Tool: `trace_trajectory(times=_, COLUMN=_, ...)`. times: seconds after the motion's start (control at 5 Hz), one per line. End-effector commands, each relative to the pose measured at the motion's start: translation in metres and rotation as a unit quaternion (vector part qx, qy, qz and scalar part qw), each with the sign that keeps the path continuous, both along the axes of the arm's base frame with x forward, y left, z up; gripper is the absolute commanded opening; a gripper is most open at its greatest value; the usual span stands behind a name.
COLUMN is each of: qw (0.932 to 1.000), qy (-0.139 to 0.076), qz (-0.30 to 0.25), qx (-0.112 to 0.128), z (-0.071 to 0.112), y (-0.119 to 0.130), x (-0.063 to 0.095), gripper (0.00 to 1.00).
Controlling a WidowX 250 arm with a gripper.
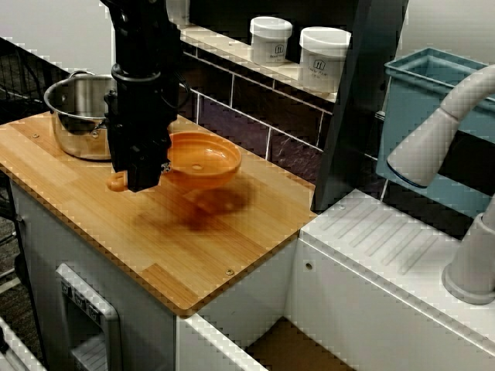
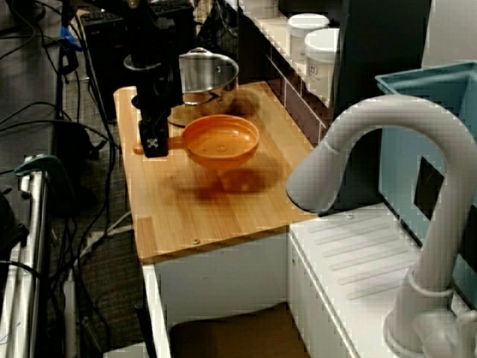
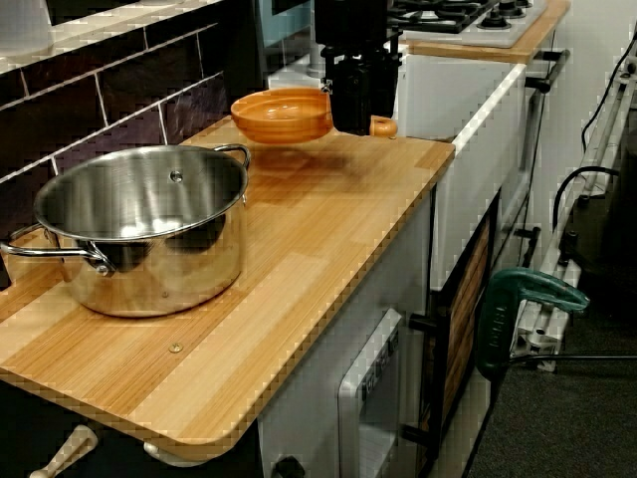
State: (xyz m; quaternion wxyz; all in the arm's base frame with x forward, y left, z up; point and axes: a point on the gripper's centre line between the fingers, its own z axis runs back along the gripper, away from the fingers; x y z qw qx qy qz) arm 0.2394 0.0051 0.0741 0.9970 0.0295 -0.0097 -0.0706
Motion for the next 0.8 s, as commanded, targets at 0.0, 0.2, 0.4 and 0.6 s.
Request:
trace_trajectory(times=0.0, qw=1.0, qy=0.003, qz=0.006, qx=-0.001, z=-0.007, y=0.007, x=-0.004, gripper=0.0)
trace_trajectory(times=0.2, qw=0.9998, qy=0.013, qz=0.011, qx=-0.004, z=-0.013, y=0.013, x=-0.006, gripper=0.0)
trace_trajectory(times=0.4, qw=0.9997, qy=0.018, qz=0.015, qx=0.002, z=-0.018, y=0.016, x=-0.007, gripper=0.0)
trace_trajectory(times=0.6, qw=0.9996, qy=0.022, qz=0.016, qx=0.0, z=-0.017, y=0.016, x=-0.007, gripper=0.89)
